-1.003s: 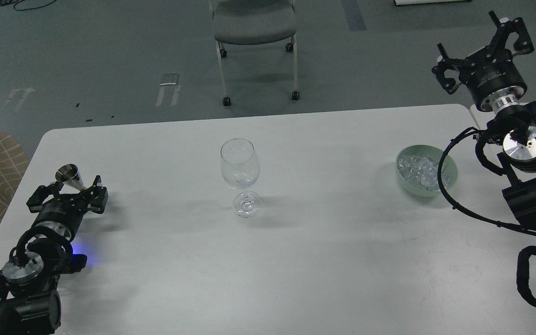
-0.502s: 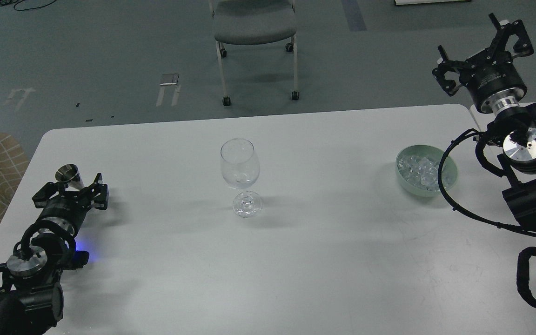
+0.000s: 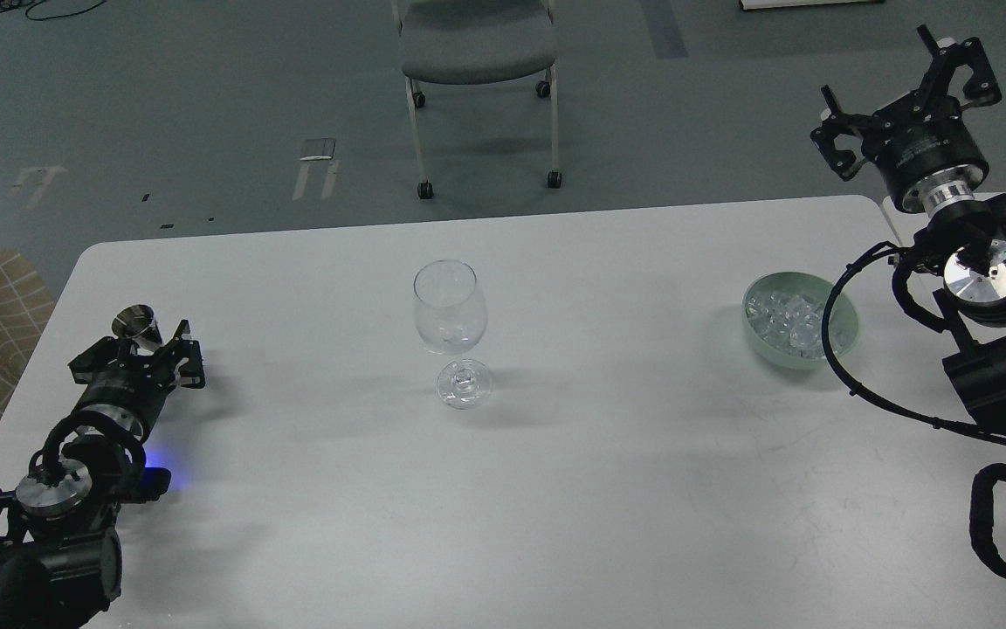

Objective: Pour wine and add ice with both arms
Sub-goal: 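Lift the jigger with the left gripper and carry it toward the wine glass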

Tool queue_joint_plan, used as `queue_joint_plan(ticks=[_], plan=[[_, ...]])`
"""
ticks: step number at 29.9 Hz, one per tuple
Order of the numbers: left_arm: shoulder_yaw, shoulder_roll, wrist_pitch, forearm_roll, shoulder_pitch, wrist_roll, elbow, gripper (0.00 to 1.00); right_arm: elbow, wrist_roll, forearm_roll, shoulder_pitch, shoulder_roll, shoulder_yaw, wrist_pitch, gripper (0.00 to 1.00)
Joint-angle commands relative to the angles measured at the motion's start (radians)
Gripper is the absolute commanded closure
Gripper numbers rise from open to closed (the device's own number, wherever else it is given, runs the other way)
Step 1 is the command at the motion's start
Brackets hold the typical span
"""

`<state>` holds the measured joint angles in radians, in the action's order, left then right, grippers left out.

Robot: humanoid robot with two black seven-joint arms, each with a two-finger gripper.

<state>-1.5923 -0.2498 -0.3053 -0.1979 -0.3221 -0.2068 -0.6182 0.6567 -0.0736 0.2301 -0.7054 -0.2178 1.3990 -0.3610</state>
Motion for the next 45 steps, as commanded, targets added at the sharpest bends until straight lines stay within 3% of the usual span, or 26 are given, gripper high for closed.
queue_joint_plan(ticks=[1,4,6,11,23,34,45], plan=[[0.002,-0.002,-0.034,0.0,0.003,-0.003,0.0,0.75,0.0,0.0,0.0,0.003,0.0,0.0,0.001,0.0],[0.002,0.0,-0.041,0.0,0.005,-0.017,0.0,0.91,0.0,0.0,0.0,0.003,0.0,0.0,0.001,0.0],[0.002,0.0,-0.049,0.0,0.005,-0.017,0.0,0.95,0.0,0.0,0.0,0.003,0.0,0.0,0.001,0.0],[0.002,0.001,-0.117,-0.005,0.009,-0.016,0.002,0.97,0.001,0.0,0.0,0.006,0.0,0.0,0.001,0.0],[0.0,0.004,-0.115,-0.003,0.009,-0.014,-0.031,1.0,0.003,0.0,0.001,0.009,-0.003,0.0,0.001,0.0],[0.003,0.003,-0.095,0.0,0.057,-0.003,-0.245,1.0,0.003,0.0,0.001,0.018,-0.006,-0.001,0.002,0.0],[0.046,0.012,-0.02,0.0,0.207,-0.003,-0.494,1.0,0.003,-0.002,0.001,0.049,-0.026,-0.001,0.004,0.0]])
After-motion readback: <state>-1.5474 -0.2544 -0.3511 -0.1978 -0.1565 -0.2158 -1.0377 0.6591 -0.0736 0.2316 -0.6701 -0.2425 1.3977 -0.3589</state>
